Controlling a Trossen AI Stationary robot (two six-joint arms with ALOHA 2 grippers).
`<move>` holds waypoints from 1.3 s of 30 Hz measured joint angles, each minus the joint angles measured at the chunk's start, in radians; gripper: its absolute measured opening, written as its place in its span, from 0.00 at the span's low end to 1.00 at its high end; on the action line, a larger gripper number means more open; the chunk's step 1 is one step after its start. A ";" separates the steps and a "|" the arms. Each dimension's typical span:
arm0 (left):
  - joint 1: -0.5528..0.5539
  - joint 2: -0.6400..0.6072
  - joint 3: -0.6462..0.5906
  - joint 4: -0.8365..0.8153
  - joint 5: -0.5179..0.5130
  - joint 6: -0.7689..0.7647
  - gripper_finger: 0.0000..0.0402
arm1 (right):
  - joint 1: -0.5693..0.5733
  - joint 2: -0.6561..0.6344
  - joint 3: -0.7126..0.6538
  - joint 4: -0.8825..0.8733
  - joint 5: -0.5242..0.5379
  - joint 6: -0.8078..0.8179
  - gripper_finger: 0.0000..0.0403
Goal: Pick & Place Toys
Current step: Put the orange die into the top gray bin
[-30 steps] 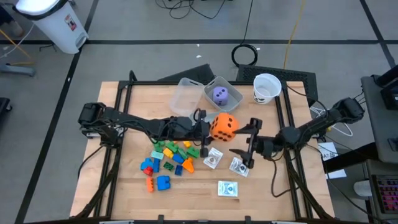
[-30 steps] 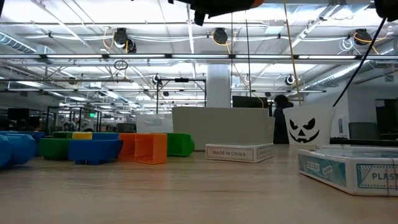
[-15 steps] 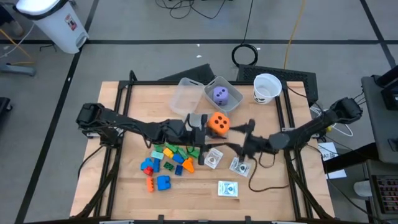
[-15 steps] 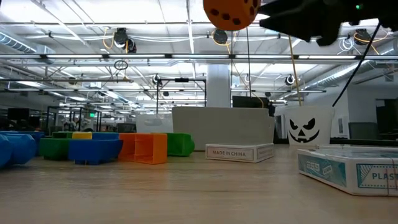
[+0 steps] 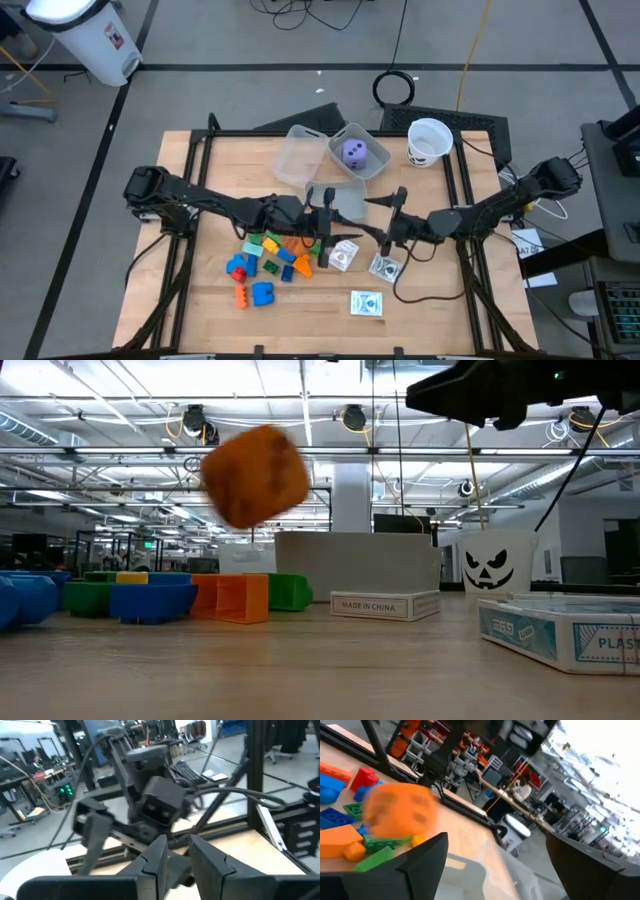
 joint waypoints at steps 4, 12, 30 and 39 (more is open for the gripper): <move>-0.020 -0.056 -0.001 -0.105 0.001 -0.027 0.22 | -0.004 0.000 0.001 -0.027 -0.002 0.065 0.81; -0.077 -0.279 -0.001 -0.461 0.019 -0.321 0.31 | -0.004 -0.001 0.001 -0.050 -0.001 0.088 0.81; -0.434 -0.328 -0.003 -1.338 0.039 -1.130 0.78 | -0.003 -0.002 0.001 -0.049 -0.001 0.118 0.81; -0.598 -0.326 -0.003 -1.522 -0.001 -1.571 0.70 | -0.003 -0.002 0.002 -0.049 -0.002 0.117 0.81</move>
